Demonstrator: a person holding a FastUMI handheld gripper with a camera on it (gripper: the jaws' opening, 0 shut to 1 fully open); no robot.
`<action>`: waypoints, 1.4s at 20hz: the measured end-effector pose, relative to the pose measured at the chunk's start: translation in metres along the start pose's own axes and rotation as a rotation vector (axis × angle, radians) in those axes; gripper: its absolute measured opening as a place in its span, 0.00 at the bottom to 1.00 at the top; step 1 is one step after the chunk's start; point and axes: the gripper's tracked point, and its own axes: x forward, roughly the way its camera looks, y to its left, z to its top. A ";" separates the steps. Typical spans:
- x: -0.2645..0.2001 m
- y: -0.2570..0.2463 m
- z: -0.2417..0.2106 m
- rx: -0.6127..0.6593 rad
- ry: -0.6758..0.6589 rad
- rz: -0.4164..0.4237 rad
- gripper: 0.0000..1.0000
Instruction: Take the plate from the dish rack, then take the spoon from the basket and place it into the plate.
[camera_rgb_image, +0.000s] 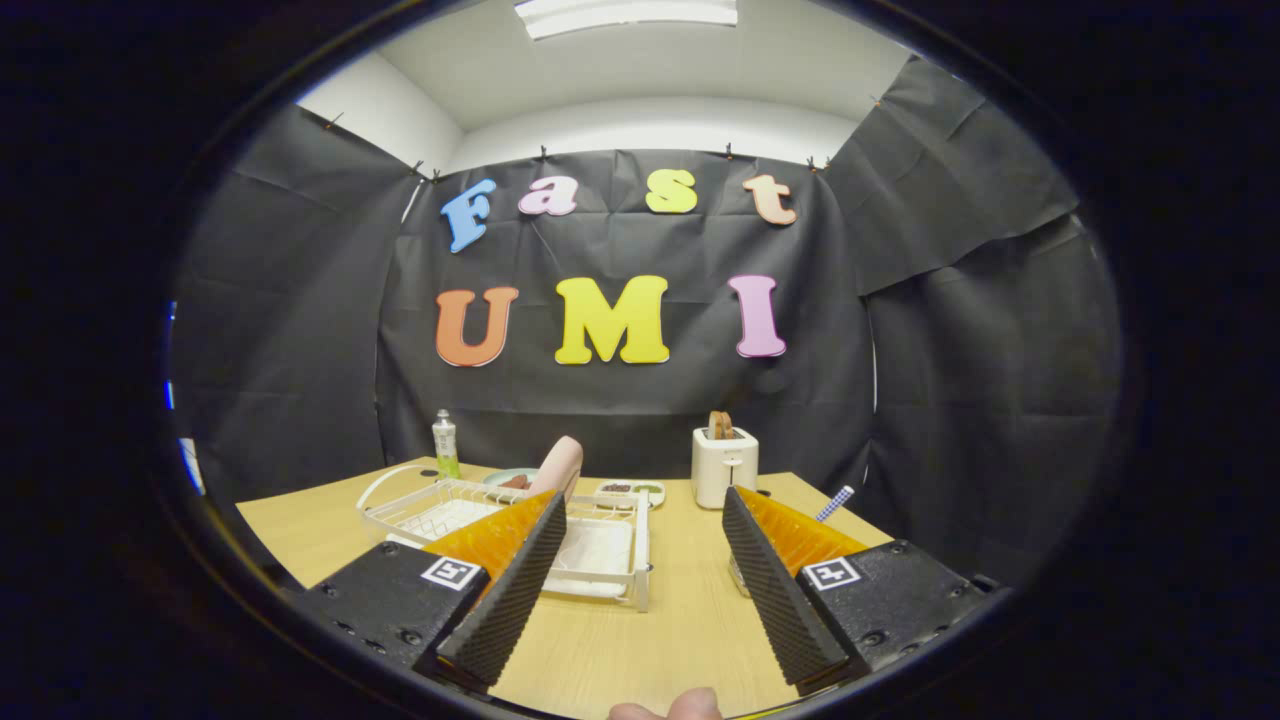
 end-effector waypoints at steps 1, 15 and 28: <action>0.003 0.004 0.002 0.002 0.008 0.011 1.00; 0.118 0.059 0.072 0.018 0.285 0.228 1.00; 0.217 0.096 0.015 0.042 0.788 0.249 1.00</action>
